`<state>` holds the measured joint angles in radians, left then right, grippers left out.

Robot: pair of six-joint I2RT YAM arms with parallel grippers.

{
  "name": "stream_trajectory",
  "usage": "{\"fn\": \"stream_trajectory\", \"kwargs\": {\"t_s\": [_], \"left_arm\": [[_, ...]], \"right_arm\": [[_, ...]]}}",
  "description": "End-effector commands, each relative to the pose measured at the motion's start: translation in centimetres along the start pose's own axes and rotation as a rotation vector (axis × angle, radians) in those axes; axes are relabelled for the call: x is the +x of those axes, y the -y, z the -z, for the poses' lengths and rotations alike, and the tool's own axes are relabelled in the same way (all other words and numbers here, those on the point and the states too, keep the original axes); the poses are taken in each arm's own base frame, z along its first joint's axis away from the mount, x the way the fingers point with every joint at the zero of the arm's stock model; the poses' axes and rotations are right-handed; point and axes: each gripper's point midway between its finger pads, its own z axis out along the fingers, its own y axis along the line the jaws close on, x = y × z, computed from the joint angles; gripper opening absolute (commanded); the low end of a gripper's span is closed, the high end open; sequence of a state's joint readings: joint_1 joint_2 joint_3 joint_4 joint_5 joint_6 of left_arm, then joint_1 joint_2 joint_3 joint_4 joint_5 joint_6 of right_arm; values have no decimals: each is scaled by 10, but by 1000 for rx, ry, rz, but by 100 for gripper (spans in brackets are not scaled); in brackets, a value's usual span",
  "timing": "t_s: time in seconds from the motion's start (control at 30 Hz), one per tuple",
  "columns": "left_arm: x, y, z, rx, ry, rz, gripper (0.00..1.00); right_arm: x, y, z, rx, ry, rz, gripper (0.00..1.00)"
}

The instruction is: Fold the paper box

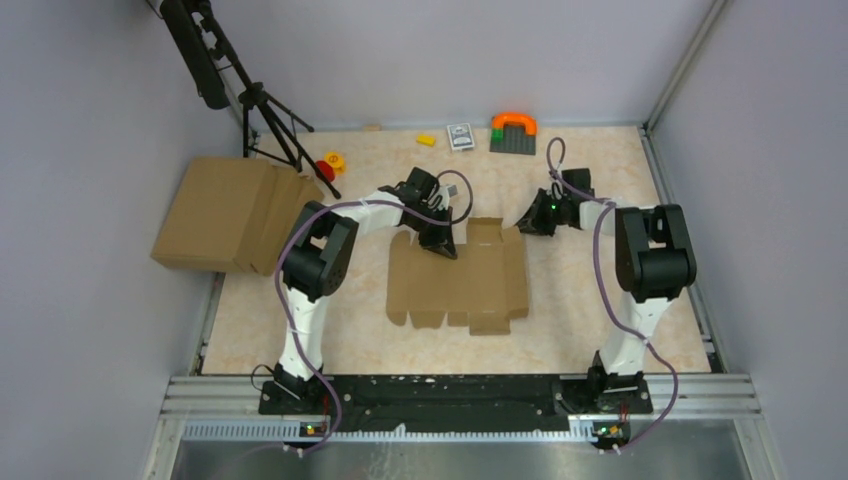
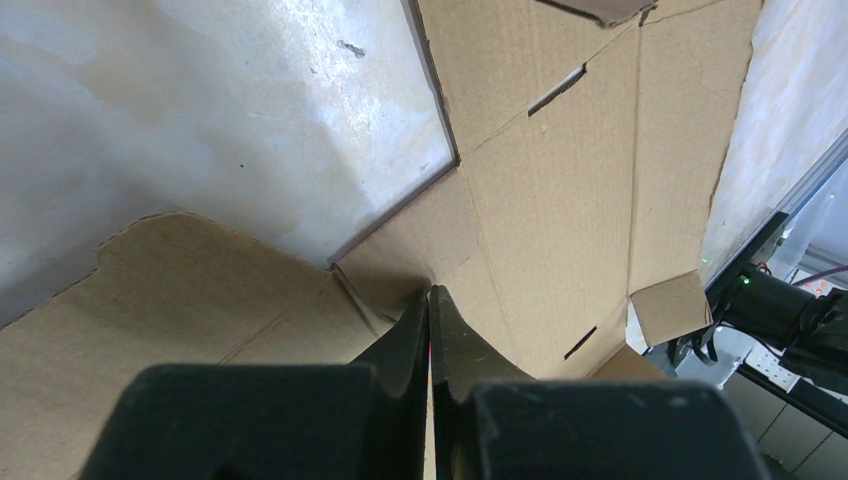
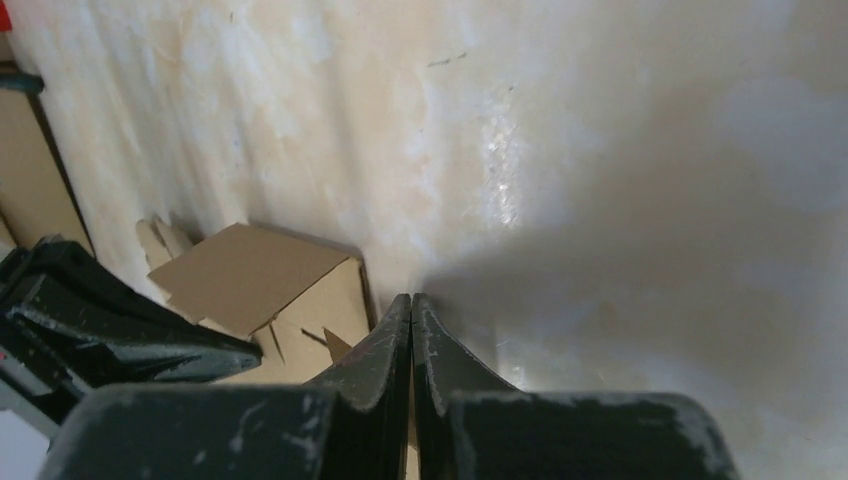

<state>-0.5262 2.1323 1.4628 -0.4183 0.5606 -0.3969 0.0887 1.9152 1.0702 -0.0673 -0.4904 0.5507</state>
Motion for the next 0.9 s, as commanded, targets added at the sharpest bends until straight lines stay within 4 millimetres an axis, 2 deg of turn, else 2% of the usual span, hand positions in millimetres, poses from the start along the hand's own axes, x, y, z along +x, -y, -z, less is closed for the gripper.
{"fn": "stream_trajectory", "kwargs": {"t_s": [0.0,0.2,0.4,0.6,0.7,0.87], "left_arm": [[0,-23,-10,-87,-1,-20,0],[0,-24,-9,-93,-1,-19,0],[0,-25,-9,-98,-1,-16,0],[0,-25,-8,-100,0,-16,0],[0,-25,-8,-100,0,-15,0],[0,-25,-8,-103,1,-13,0]], "right_arm": [[-4,-24,5,-119,-11,46,0],[-5,-29,16,-108,-19,101,0],[5,-40,24,-107,-35,188,0],[1,-42,36,-64,-6,224,0],[5,-44,38,-54,-10,236,0],[18,-37,40,34,-26,296,0]]}}
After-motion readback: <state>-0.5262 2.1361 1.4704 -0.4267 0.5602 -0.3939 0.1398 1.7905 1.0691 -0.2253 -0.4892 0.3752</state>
